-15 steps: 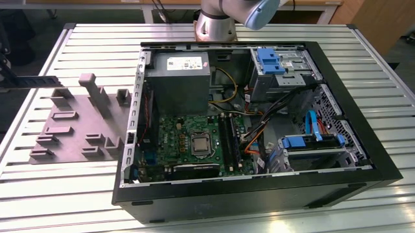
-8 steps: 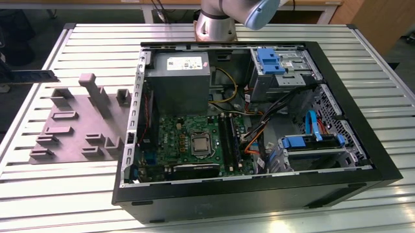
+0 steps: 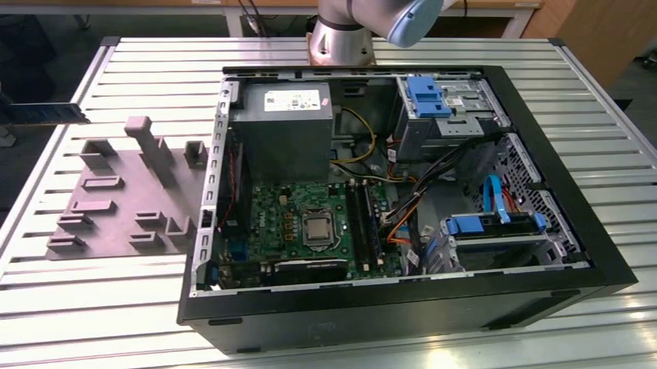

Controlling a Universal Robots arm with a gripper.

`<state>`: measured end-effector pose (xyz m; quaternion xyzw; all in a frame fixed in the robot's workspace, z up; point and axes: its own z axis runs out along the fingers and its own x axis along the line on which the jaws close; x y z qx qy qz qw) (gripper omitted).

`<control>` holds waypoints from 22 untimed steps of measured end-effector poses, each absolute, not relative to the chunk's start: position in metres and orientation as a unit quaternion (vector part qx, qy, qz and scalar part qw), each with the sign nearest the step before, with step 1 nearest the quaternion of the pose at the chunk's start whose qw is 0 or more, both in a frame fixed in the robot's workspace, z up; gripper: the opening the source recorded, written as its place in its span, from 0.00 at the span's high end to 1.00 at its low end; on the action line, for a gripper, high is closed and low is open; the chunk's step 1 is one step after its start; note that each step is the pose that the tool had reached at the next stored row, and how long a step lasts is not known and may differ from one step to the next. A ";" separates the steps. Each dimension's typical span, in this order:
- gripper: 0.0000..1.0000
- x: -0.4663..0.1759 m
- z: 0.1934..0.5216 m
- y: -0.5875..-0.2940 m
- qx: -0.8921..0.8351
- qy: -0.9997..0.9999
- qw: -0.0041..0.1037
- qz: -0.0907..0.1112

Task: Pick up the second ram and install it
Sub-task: 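Pick up the second ram and move it above second insertion slot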

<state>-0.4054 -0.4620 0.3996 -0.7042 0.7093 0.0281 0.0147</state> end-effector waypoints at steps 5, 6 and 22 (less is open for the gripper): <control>0.86 -0.405 0.400 -0.462 -0.704 0.709 0.015 0.028; 0.86 -0.405 0.400 -0.462 -0.704 0.709 0.015 0.028; 0.86 -0.389 0.400 -0.462 -0.704 0.709 0.015 0.028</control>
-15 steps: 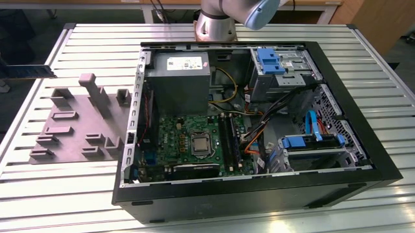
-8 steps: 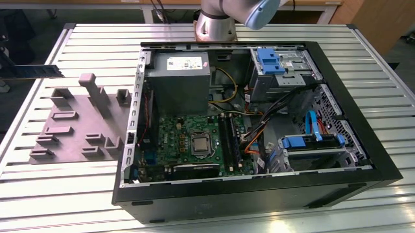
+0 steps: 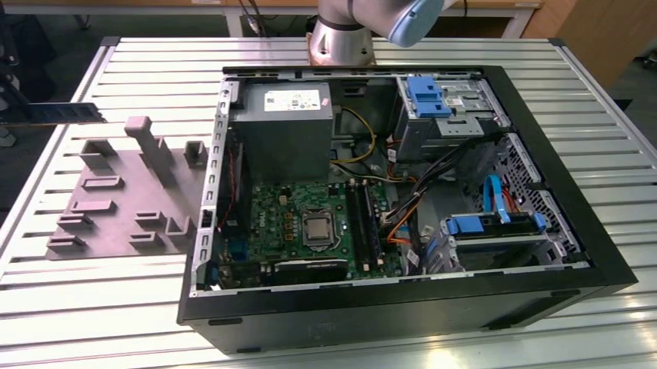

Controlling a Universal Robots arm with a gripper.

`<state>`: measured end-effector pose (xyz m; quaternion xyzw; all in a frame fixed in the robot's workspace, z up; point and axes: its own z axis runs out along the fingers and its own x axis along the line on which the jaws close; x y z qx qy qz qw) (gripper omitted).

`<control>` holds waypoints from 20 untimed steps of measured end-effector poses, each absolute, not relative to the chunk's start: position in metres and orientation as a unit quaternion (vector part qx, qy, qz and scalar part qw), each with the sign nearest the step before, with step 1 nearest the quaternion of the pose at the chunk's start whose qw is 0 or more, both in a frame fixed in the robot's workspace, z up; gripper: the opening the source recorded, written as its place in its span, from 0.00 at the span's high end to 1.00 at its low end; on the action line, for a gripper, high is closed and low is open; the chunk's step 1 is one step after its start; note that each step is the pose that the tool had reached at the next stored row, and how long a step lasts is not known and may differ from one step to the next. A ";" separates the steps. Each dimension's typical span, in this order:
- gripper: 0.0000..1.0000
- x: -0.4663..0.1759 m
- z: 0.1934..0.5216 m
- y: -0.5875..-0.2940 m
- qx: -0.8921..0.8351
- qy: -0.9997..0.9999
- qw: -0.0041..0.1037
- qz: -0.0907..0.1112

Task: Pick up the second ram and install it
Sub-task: 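Pick up the second ram and move it above second insertion slot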

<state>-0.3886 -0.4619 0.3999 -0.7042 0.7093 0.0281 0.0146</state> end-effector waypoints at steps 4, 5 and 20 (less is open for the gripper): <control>0.86 -0.388 0.400 -0.462 -0.704 0.709 0.015 0.028; 0.86 -0.387 0.400 -0.462 -0.704 0.709 0.015 0.028; 0.86 -0.378 0.400 -0.462 -0.704 0.709 0.015 0.028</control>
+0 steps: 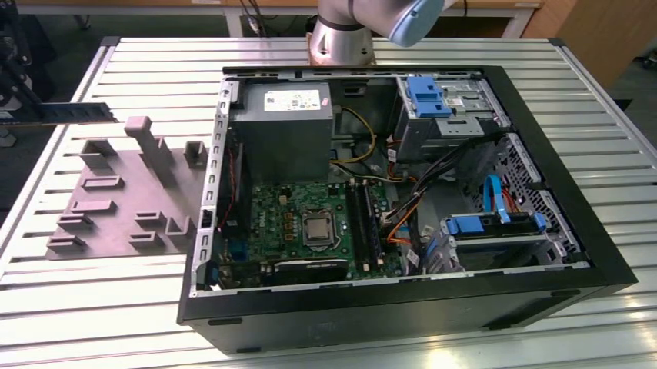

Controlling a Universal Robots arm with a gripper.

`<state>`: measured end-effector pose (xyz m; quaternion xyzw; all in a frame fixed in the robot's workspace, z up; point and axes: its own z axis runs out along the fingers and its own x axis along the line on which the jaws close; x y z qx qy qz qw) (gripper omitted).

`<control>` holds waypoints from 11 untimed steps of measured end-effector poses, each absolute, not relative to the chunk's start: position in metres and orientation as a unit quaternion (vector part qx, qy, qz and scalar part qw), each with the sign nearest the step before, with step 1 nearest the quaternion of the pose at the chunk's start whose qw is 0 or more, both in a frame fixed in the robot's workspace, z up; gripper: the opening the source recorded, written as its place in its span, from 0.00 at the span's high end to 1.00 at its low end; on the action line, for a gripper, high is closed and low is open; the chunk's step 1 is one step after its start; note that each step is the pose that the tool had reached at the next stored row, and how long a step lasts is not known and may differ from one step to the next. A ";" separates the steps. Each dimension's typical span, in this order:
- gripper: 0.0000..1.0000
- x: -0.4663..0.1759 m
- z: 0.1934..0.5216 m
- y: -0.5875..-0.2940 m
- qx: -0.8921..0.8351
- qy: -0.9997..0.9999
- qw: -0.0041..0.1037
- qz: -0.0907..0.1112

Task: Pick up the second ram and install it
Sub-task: 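Pick up the second ram and move it above second insertion slot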

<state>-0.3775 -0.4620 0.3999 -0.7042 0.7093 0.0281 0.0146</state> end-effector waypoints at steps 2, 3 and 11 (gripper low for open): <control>0.86 -0.376 0.400 -0.462 -0.704 0.709 0.015 0.028; 0.86 -0.375 0.400 -0.462 -0.704 0.709 0.015 0.028; 0.86 -0.368 0.400 -0.462 -0.704 0.709 0.015 0.028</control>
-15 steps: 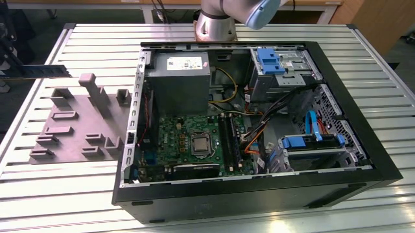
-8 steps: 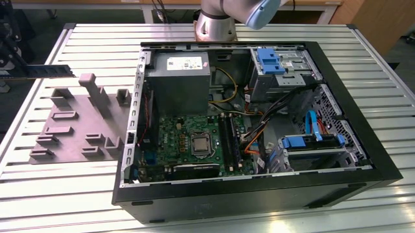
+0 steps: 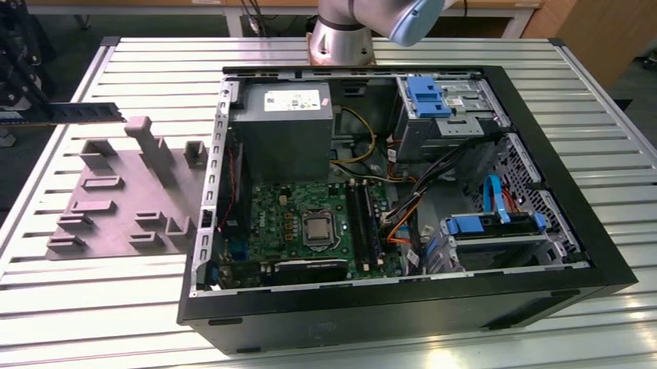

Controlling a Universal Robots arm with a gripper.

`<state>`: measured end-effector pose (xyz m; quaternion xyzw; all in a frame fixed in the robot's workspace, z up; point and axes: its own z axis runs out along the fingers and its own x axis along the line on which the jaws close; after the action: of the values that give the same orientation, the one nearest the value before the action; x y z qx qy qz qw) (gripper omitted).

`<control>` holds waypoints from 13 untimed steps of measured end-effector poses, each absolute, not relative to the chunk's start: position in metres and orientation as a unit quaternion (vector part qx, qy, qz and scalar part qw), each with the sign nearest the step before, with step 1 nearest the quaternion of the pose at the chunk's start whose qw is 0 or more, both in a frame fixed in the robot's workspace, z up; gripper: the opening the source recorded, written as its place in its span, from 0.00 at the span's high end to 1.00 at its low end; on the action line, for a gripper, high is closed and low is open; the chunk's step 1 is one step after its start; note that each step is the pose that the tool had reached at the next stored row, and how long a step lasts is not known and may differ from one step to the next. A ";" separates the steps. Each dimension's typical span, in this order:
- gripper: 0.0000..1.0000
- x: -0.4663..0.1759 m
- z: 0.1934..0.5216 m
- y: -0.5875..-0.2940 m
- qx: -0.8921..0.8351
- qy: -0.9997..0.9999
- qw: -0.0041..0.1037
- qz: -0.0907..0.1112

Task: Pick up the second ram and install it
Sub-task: 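Pick up the second ram and move it above second insertion slot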

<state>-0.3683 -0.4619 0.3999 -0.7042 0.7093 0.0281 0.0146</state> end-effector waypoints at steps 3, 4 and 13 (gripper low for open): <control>0.86 -0.366 0.400 -0.462 -0.704 0.709 0.015 0.028; 0.86 -0.365 0.400 -0.462 -0.704 0.709 0.015 0.028; 0.86 -0.357 0.400 -0.462 -0.704 0.709 0.015 0.028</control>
<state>-0.3570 -0.4620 0.3999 -0.7042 0.7093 0.0281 0.0146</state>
